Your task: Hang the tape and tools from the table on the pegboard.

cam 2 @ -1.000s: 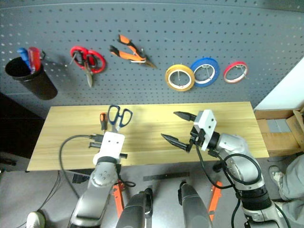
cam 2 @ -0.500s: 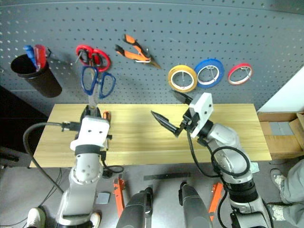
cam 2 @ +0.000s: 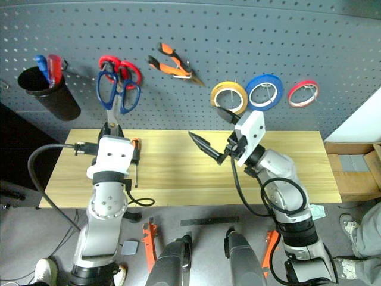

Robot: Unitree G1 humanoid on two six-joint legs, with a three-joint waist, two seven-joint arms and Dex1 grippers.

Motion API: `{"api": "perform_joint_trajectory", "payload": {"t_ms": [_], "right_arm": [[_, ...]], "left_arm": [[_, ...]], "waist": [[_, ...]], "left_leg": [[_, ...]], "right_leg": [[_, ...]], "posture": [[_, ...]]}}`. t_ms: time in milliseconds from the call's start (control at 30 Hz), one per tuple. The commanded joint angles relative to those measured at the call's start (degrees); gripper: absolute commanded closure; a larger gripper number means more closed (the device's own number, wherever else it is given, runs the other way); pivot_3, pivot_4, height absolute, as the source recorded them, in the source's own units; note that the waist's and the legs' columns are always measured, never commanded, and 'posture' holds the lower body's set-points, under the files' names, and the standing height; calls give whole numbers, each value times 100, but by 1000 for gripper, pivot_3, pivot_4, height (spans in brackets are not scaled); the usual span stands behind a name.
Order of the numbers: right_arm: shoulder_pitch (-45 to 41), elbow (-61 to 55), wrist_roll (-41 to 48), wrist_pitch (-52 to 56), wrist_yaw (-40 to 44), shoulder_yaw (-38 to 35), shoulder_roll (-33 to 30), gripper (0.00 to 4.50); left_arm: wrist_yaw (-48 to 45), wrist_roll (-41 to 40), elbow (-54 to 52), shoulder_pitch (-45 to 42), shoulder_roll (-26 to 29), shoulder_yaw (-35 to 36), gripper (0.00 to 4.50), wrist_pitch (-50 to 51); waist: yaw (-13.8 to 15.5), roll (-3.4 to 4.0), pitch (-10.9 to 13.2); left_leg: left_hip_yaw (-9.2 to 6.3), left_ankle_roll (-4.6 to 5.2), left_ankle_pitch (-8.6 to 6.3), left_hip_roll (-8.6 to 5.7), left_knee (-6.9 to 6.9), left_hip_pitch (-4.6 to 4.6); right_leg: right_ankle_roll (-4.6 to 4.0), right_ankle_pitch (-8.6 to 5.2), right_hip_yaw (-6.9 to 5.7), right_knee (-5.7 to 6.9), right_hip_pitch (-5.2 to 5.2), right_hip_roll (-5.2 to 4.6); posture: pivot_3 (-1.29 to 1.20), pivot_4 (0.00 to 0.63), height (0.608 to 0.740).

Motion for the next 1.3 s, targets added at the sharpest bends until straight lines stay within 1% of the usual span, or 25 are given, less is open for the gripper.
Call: {"api": "perform_joint_trajectory", "payload": {"t_ms": [33, 233, 533, 933, 1067, 1300], "right_arm": [[18, -145, 11, -185, -25, -7, 32, 0], [-6, -66, -18, -279, -11, 16, 57, 0], [-4, 31, -44, -383, -7, 22, 56, 0], [52, 134, -134, -461, 32, -7, -9, 0], [29, 154, -142, -469, 46, -7, -10, 0], [-9, 189, -147, -473, 80, -16, -17, 0]], "left_arm": [[28, 104, -181, -63, -10, 87, 3906, -127], [19, 130, -178, -169, -3, 116, 3906, -155], [-4, 145, -306, -51, -2, 230, 3906, -110], [48, 58, -145, -78, -77, 441, 3906, -65], [-37, -69, 66, -122, -75, 535, 3906, -21], [-446, -341, 674, -395, 82, 502, 3906, -44]], "waist": [[0, 0, 0], [3, 0, -2], [4, -1, -5], [8, -1, -8], [8, 0, -9], [22, -2, -16]], "left_leg": [[0, 0, 0, 0, 0, 0], [0, 0, 0, -1, 2, 0], [-2, 0, 0, -1, 4, 1], [-2, 0, 1, -1, 7, 2], [-3, 0, 1, -1, 8, 3], [-2, 1, 1, -2, 12, 7]], "right_leg": [[0, 0, 0, 0, 0, 0], [0, 1, -2, 1, 2, 0], [-1, 3, -3, 5, 2, -1], [-5, 6, -3, 8, 3, -1], [-6, 7, -2, 10, 4, -1], [-5, 6, -6, 14, 8, 0]], "posture": [[-25, 281, 740], [-25, 277, 740], [-13, 276, 740], [-15, 282, 740], [-16, 282, 740], [-14, 283, 740]]}}
